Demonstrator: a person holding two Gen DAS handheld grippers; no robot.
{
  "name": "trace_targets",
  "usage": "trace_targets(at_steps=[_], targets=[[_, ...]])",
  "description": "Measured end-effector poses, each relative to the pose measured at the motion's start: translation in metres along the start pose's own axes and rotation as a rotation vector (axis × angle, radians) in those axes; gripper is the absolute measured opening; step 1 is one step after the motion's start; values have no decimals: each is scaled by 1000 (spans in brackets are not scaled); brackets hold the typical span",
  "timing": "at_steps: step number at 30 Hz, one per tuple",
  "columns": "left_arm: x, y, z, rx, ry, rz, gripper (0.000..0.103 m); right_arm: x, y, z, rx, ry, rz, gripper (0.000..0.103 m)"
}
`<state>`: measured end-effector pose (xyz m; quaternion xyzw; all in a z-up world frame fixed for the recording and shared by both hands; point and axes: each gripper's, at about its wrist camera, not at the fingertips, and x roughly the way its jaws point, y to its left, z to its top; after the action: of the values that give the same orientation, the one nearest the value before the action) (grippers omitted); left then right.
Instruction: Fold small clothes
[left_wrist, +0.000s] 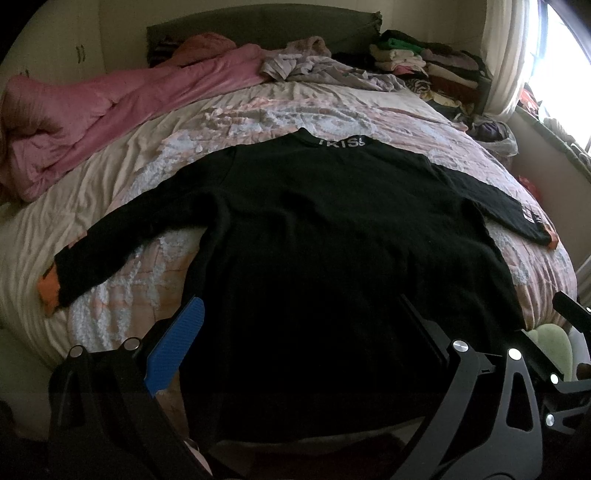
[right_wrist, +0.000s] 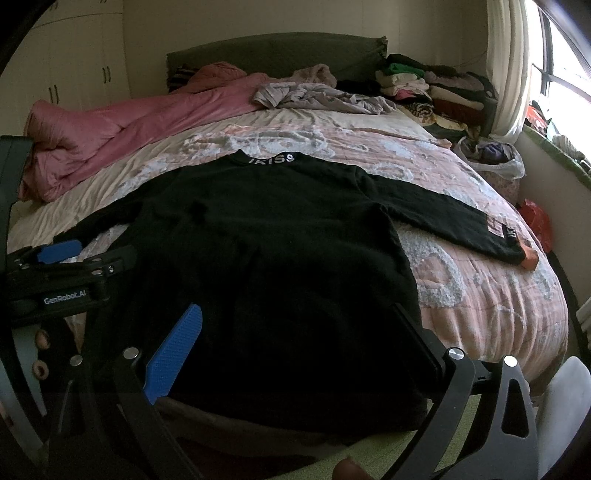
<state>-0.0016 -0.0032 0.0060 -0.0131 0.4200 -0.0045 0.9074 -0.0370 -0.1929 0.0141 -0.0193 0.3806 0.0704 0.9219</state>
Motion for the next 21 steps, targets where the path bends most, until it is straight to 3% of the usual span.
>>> trace_targets(at_steps=[21], targets=[[0, -1, 1, 2, -1, 0, 94, -2, 2, 1, 3, -7, 0, 99]])
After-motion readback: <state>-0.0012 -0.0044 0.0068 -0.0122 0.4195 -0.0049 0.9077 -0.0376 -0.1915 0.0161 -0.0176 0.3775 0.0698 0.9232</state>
